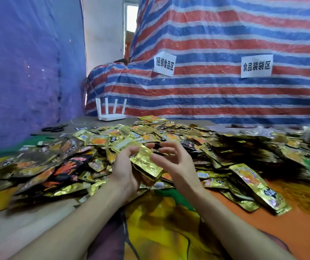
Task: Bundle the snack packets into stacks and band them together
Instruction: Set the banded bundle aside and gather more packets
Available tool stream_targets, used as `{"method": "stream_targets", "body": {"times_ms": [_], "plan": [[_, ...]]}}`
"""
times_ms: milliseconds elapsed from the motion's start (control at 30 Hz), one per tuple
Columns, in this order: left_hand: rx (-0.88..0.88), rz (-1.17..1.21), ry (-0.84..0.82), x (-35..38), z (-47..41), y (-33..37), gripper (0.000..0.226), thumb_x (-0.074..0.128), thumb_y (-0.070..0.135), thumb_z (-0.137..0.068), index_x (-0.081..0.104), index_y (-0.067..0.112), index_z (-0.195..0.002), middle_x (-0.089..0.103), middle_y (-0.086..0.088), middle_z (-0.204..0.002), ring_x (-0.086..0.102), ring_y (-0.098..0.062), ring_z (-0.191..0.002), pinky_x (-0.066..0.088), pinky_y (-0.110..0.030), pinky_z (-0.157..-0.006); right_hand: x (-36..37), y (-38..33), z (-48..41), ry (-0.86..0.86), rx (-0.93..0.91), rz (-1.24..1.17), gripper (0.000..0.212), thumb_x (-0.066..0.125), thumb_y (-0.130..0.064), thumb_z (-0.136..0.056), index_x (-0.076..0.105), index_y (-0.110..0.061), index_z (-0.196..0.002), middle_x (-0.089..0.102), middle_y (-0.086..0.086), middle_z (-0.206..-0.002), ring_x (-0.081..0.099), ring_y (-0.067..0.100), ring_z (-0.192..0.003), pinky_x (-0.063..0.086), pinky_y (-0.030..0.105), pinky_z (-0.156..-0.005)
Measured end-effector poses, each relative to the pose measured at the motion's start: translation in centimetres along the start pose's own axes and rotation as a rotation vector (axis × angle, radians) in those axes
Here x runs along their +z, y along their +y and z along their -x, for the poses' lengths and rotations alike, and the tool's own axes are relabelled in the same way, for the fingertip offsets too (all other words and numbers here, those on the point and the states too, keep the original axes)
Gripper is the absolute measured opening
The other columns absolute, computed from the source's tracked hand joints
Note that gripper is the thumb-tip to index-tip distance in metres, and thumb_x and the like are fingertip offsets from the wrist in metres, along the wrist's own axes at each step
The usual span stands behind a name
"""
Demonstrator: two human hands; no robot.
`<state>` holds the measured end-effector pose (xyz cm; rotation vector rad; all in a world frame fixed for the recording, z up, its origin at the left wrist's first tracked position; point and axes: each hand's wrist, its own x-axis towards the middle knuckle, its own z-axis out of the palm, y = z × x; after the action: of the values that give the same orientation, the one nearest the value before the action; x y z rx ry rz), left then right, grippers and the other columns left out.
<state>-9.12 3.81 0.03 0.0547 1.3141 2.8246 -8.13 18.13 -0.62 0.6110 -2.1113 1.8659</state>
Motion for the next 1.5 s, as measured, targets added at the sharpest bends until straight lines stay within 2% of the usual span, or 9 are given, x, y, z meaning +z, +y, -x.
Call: {"method": "stream_targets", "body": {"times_ms": [100, 167, 367, 533, 833, 1033, 1200, 1367, 1500], "plan": [[-0.044, -0.030, 0.006, -0.3, 0.1, -0.9, 0.034, 0.052, 0.027, -0.093, 0.078, 0.005, -0.094, 0.076, -0.018, -0.098, 0.075, -0.034, -0.088, 0.062, -0.046, -0.078, 0.2, -0.3, 0.4, -0.222, -0.102, 0.416, 0.079, 0.086, -0.057, -0.062, 0.053, -0.035, -0.131, 0.059, -0.014, -0.125, 0.055, 0.000, -0.116, 0.048, 0.021, -0.097], [-0.062, -0.041, -0.009, -0.6, -0.1, -1.3, 0.034, 0.060, 0.027, -0.085, 0.074, 0.007, -0.109, 0.074, -0.018, -0.109, 0.071, -0.036, -0.103, 0.055, -0.050, -0.094, 0.3, -0.7, 0.2, -0.220, -0.103, 0.550, 0.084, 0.089, -0.050, -0.065, 0.048, -0.032, -0.137, 0.055, -0.009, -0.130, 0.053, 0.007, -0.120, 0.048, 0.030, -0.103], [-0.068, -0.121, -0.076, 1.0, 0.0, -2.0, 0.020, 0.065, 0.019, -0.072, 0.077, 0.004, -0.068, 0.070, -0.013, -0.070, 0.069, -0.028, -0.058, 0.055, -0.034, -0.051, -1.2, -2.5, -0.5, -0.257, -0.076, 0.634, 0.065, 0.085, -0.034, -0.065, 0.050, -0.032, -0.119, 0.068, -0.001, -0.104, 0.068, 0.017, -0.086, 0.061, 0.040, -0.074], [-0.010, -0.344, -0.070, 2.4, -0.1, -1.9, 0.065, 0.079, 0.048, -0.058, 0.070, 0.008, -0.109, 0.070, -0.014, -0.098, 0.067, -0.028, -0.088, 0.055, -0.041, -0.078, -6.1, -5.7, -3.5, -0.222, 0.029, 0.722, 0.057, 0.087, -0.037, -0.065, 0.065, -0.026, -0.116, 0.069, 0.000, -0.100, 0.066, 0.010, -0.070, 0.057, 0.029, -0.062], [0.367, -0.797, -0.163, 2.6, -0.6, -2.8, 0.030, 0.071, 0.027, -0.090, 0.073, 0.009, -0.065, 0.069, -0.009, -0.065, 0.062, -0.017, -0.058, 0.050, -0.027, -0.059, -18.7, -5.5, -12.1, 0.378, 0.206, 0.970, 0.027, 0.079, -0.026, -0.081, 0.062, -0.013, -0.098, 0.068, 0.011, -0.103, 0.060, 0.026, -0.093, 0.048, 0.035, -0.079], [0.492, -0.877, -0.226, 2.0, -0.4, -3.2, 0.041, 0.063, 0.028, -0.097, 0.071, 0.008, -0.062, 0.065, -0.007, -0.059, 0.060, -0.014, -0.056, 0.049, -0.025, -0.059, -20.9, -1.1, -11.8, 0.295, 0.484, 1.210, 0.021, 0.061, -0.024, -0.088, 0.062, -0.016, -0.108, 0.062, 0.020, -0.118, 0.053, 0.043, -0.120, 0.043, 0.055, -0.106], [0.633, -1.019, -0.033, -0.8, -1.5, -0.9, 0.027, 0.065, 0.031, -0.096, 0.070, 0.021, -0.071, 0.065, -0.001, -0.064, 0.061, -0.019, -0.062, 0.049, -0.036, -0.061, -20.9, -1.2, -11.2, 0.233, 0.389, 1.220, 0.021, 0.064, -0.028, -0.091, 0.070, -0.016, -0.106, 0.068, 0.007, -0.090, 0.062, 0.025, -0.084, 0.053, 0.037, -0.079], [0.583, -1.470, 0.132, -2.9, -2.4, 2.0, 0.010, 0.069, 0.022, -0.086, 0.065, 0.028, -0.092, 0.061, 0.014, -0.090, 0.060, -0.014, -0.090, 0.053, -0.036, -0.079, -18.4, -2.0, -10.3, 0.392, 0.198, 1.308, 0.045, 0.066, -0.040, -0.091, 0.063, -0.016, -0.128, 0.056, 0.024, -0.133, 0.046, 0.044, -0.125, 0.036, 0.057, -0.106], [0.382, -1.710, 0.099, -2.8, -2.2, 2.8, 0.032, 0.066, 0.023, -0.080, 0.058, 0.031, -0.110, 0.053, 0.006, -0.111, 0.052, -0.018, -0.111, 0.047, -0.044, -0.099, -11.9, -1.8, -7.7, 0.100, -0.111, 1.099, 0.035, 0.070, -0.027, -0.087, 0.067, -0.018, -0.121, 0.064, 0.012, -0.125, 0.058, 0.029, -0.113, 0.051, 0.051, -0.096]]}}
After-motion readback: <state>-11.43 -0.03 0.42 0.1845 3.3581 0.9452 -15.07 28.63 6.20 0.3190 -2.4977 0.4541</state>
